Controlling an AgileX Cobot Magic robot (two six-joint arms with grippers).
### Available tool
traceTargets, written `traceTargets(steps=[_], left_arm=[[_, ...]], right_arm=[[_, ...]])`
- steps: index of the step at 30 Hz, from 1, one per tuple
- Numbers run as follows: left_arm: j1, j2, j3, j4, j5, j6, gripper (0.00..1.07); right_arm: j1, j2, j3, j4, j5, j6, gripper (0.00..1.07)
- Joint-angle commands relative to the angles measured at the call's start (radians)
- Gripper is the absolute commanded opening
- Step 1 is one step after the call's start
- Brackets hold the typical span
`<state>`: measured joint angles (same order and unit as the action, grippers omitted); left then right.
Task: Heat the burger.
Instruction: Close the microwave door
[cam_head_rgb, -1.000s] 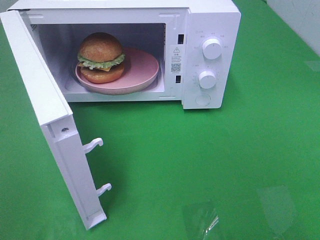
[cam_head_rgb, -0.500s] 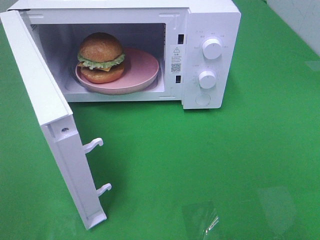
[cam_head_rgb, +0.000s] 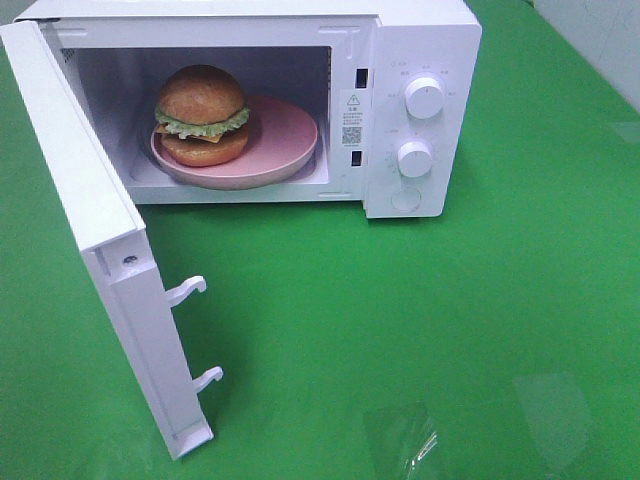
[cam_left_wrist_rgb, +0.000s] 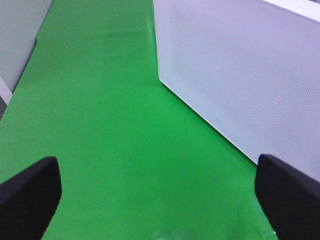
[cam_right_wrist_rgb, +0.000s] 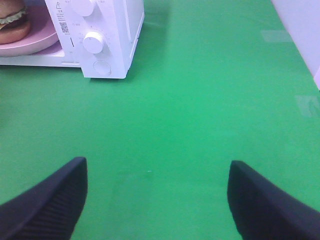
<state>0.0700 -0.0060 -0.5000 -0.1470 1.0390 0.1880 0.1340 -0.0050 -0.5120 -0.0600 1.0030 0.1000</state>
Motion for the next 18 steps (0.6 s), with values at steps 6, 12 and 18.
traceTargets(steps=[6, 12, 18], left_arm=[[0.004, -0.005, 0.003, -0.003, 0.001, 0.001, 0.98], [0.004, -0.005, 0.003, -0.006, 0.001, 0.000, 0.98], [0.004, -0.005, -0.009, -0.016, -0.020, -0.034, 0.97]], right_arm=[[-0.007, -0.024, 0.002, 0.002, 0.000, 0.001, 0.76], [-0.007, -0.024, 0.002, 0.002, 0.000, 0.001, 0.76], [-0.007, -0.024, 0.002, 0.002, 0.000, 0.001, 0.76]])
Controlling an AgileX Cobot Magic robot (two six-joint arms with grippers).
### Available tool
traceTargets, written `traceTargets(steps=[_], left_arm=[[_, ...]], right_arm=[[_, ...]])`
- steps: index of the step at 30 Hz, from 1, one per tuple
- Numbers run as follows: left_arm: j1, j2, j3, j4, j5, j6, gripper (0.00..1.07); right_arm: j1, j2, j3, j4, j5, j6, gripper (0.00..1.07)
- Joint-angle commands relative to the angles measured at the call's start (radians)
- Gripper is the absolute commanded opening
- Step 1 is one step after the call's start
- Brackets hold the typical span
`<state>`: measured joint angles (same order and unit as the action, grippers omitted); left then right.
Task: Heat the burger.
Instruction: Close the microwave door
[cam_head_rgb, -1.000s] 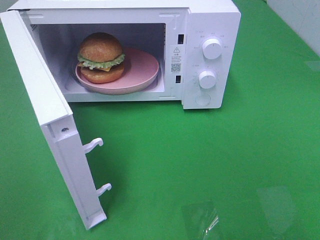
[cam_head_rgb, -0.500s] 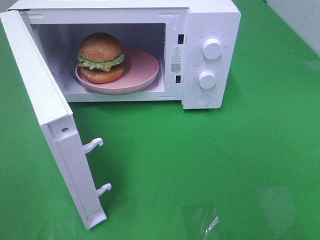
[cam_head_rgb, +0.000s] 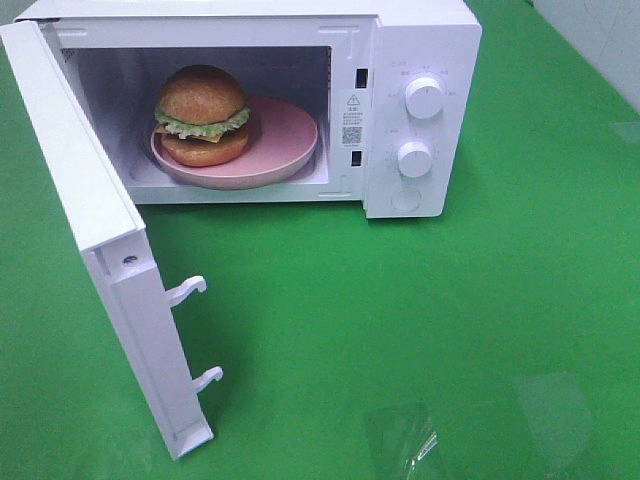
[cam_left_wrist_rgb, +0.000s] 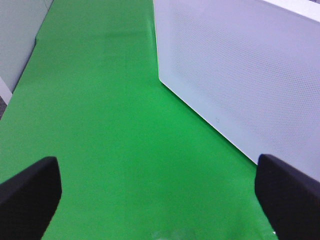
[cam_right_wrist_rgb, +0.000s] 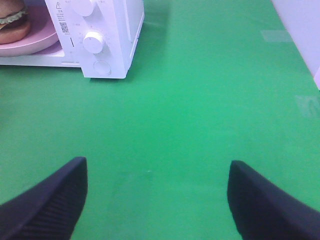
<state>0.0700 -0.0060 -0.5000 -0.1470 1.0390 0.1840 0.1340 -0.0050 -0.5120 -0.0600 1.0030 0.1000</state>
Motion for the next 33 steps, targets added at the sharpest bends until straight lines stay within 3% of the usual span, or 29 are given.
traceTargets(steps=[1, 4, 5, 6, 7, 8, 9, 10, 12, 13, 14, 21, 23, 28, 33], left_arm=[[0.004, -0.005, -0.017, -0.021, -0.039, -0.045, 0.96], [0.004, -0.005, -0.029, -0.018, -0.084, -0.071, 0.90], [0.004, -0.005, -0.033, -0.012, -0.150, -0.079, 0.80], [0.004, -0.005, -0.033, -0.012, -0.150, -0.079, 0.80], [0.004, -0.005, -0.033, -0.005, -0.203, -0.079, 0.65], [0.004, -0.005, -0.033, -0.005, -0.203, -0.079, 0.65], [0.004, -0.005, -0.032, 0.004, -0.252, -0.079, 0.45], [0.004, -0.005, -0.032, 0.004, -0.252, -0.079, 0.45], [0.004, -0.005, -0.019, 0.049, -0.388, -0.079, 0.07], [0.004, -0.005, -0.019, 0.049, -0.388, -0.079, 0.07], [0.004, -0.005, -0.011, 0.057, -0.418, -0.079, 0.00], [0.004, 0.055, 0.031, 0.087, -0.537, -0.079, 0.00], [0.004, 0.167, 0.036, 0.087, -0.577, -0.079, 0.00], [0.004, 0.260, 0.037, 0.087, -0.645, -0.079, 0.00], [0.004, 0.426, 0.076, 0.079, -0.892, -0.079, 0.00]], right_arm=[[-0.007, -0.024, 0.002, 0.002, 0.000, 0.001, 0.76], [-0.007, -0.024, 0.002, 0.002, 0.000, 0.001, 0.76], [-0.007, -0.024, 0.002, 0.002, 0.000, 0.001, 0.76], [-0.007, -0.024, 0.002, 0.002, 0.000, 0.001, 0.76], [-0.007, -0.024, 0.002, 0.002, 0.000, 0.001, 0.76], [-0.007, -0.024, 0.002, 0.002, 0.000, 0.001, 0.76], [-0.007, -0.024, 0.002, 0.002, 0.000, 0.001, 0.76], [-0.007, -0.024, 0.002, 0.002, 0.000, 0.001, 0.76], [-0.007, -0.024, 0.002, 0.002, 0.000, 0.001, 0.76], [-0.007, -0.024, 0.002, 0.002, 0.000, 0.001, 0.76], [-0.007, -0.024, 0.002, 0.002, 0.000, 0.001, 0.76], [-0.007, -0.024, 0.002, 0.002, 0.000, 0.001, 0.76], [-0.007, -0.024, 0.002, 0.002, 0.000, 0.001, 0.76], [-0.007, -0.024, 0.002, 0.002, 0.000, 0.001, 0.76], [-0.007, -0.024, 0.002, 0.002, 0.000, 0.001, 0.76]])
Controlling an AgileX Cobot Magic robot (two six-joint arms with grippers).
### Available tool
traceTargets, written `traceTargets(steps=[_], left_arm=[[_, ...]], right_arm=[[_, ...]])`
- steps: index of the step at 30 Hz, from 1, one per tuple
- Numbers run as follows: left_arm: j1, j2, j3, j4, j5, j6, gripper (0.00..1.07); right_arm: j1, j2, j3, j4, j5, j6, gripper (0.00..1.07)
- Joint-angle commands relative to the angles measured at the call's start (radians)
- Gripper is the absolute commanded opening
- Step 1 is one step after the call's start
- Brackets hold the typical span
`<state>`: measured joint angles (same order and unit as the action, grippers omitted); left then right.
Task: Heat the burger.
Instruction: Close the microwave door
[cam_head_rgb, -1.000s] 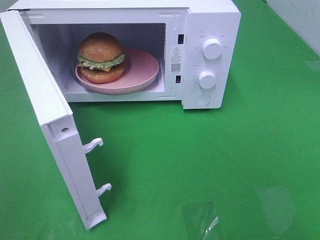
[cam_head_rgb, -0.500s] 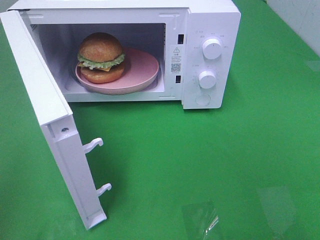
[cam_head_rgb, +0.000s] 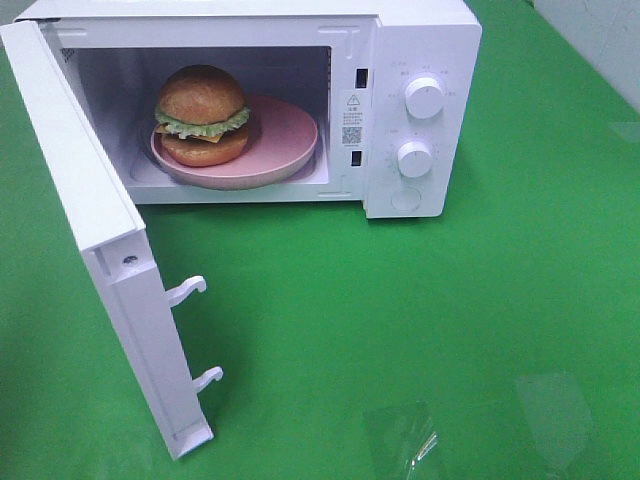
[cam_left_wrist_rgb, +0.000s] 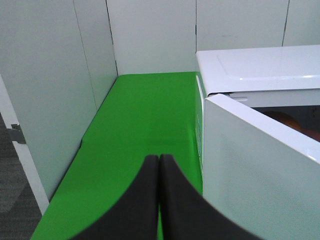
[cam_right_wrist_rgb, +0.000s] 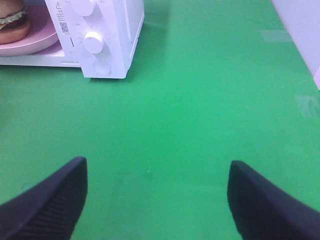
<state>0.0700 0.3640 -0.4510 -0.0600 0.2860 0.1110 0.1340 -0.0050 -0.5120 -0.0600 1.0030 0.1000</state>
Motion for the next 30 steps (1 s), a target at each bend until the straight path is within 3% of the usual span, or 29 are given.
traceTargets(steps=[1, 3, 5, 7, 9, 20, 21, 23, 24, 25, 26, 27, 28, 29, 30], left_arm=[[0.004, 0.096, 0.066, -0.010, -0.237, -0.006, 0.00], [0.004, 0.096, 0.066, -0.010, -0.237, -0.006, 0.00], [0.004, 0.175, 0.149, -0.010, -0.434, -0.006, 0.00], [0.004, 0.175, 0.149, -0.010, -0.434, -0.006, 0.00], [0.004, 0.264, 0.226, -0.010, -0.606, -0.014, 0.00], [0.004, 0.523, 0.260, 0.051, -0.813, -0.111, 0.00], [0.004, 0.579, 0.260, 0.108, -0.847, -0.139, 0.00], [0.004, 0.601, 0.260, 0.136, -0.863, -0.161, 0.00], [0.004, 0.654, 0.260, 0.216, -0.900, -0.220, 0.00], [0.004, 0.654, 0.260, 0.216, -0.900, -0.220, 0.00], [0.004, 0.699, 0.260, 0.307, -0.944, -0.282, 0.00], [0.004, 0.699, 0.260, 0.307, -0.944, -0.282, 0.00], [0.004, 0.749, 0.260, 0.416, -1.008, -0.334, 0.00], [0.004, 0.749, 0.260, 0.416, -1.008, -0.334, 0.00], [0.004, 0.794, 0.260, 0.502, -1.079, -0.373, 0.00]], right_arm=[[-0.007, -0.024, 0.002, 0.002, 0.000, 0.001, 0.76], [-0.007, -0.024, 0.002, 0.002, 0.000, 0.001, 0.76], [-0.007, -0.024, 0.002, 0.002, 0.000, 0.001, 0.76], [-0.007, -0.024, 0.002, 0.002, 0.000, 0.001, 0.76], [-0.007, -0.024, 0.002, 0.002, 0.000, 0.001, 0.76], [-0.007, -0.024, 0.002, 0.002, 0.000, 0.001, 0.76], [-0.007, -0.024, 0.002, 0.002, 0.000, 0.001, 0.76], [-0.007, -0.024, 0.002, 0.002, 0.000, 0.001, 0.76], [-0.007, -0.024, 0.002, 0.002, 0.000, 0.001, 0.76], [-0.007, -0.024, 0.002, 0.002, 0.000, 0.001, 0.76], [-0.007, -0.024, 0.002, 0.002, 0.000, 0.001, 0.76], [-0.007, -0.024, 0.002, 0.002, 0.000, 0.001, 0.76], [-0.007, -0.024, 0.002, 0.002, 0.000, 0.001, 0.76], [-0.007, -0.024, 0.002, 0.002, 0.000, 0.001, 0.76], [-0.007, -0.024, 0.002, 0.002, 0.000, 0.001, 0.76]])
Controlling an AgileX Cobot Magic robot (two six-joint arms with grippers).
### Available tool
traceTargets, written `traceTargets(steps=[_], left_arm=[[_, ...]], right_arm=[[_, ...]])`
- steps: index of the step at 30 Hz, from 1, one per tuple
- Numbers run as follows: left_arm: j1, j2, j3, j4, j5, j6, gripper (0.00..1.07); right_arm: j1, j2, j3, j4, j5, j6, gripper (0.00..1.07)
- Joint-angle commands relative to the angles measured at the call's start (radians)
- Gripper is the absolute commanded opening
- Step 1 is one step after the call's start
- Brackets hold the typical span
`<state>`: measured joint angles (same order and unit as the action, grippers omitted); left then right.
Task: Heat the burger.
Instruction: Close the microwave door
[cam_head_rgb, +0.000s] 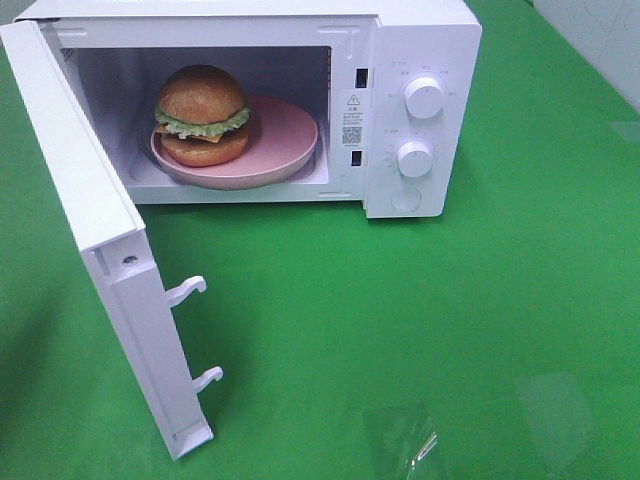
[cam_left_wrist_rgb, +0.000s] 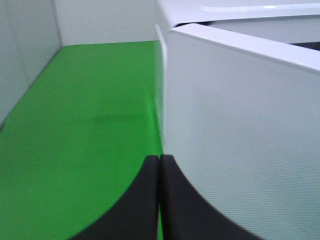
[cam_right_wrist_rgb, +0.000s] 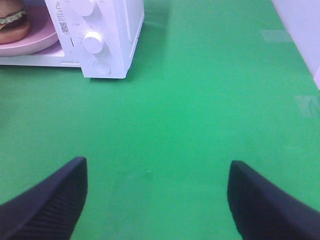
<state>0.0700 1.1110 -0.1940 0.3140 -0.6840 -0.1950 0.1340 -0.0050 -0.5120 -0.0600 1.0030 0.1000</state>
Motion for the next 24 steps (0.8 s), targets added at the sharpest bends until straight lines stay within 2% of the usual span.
traceTargets(steps=[1, 2, 6, 9, 11, 12, 18, 22, 24], left_arm=[[0.004, 0.047, 0.003, 0.128, -0.109, -0.067, 0.00], [0.004, 0.093, 0.003, 0.188, -0.179, -0.087, 0.00], [0.004, 0.183, -0.001, 0.216, -0.261, -0.088, 0.00], [0.004, 0.246, -0.031, 0.266, -0.287, -0.098, 0.00], [0.004, 0.246, -0.031, 0.266, -0.287, -0.098, 0.00], [0.004, 0.265, -0.051, 0.292, -0.287, -0.127, 0.00], [0.003, 0.295, -0.081, 0.337, -0.286, -0.148, 0.00], [0.000, 0.365, -0.112, 0.374, -0.309, -0.197, 0.00], [-0.009, 0.376, -0.115, 0.386, -0.321, -0.197, 0.00]], right_arm=[[-0.007, -0.024, 0.002, 0.002, 0.000, 0.001, 0.76], [-0.007, -0.024, 0.002, 0.002, 0.000, 0.001, 0.76], [-0.007, -0.024, 0.002, 0.002, 0.000, 0.001, 0.76], [-0.007, -0.024, 0.002, 0.002, 0.000, 0.001, 0.76], [-0.007, -0.024, 0.002, 0.002, 0.000, 0.001, 0.76], [-0.007, -0.024, 0.002, 0.002, 0.000, 0.001, 0.76], [-0.007, -0.024, 0.002, 0.002, 0.000, 0.001, 0.76], [-0.007, -0.024, 0.002, 0.001, 0.000, 0.001, 0.76], [-0.007, -0.024, 0.002, 0.001, 0.000, 0.001, 0.76]])
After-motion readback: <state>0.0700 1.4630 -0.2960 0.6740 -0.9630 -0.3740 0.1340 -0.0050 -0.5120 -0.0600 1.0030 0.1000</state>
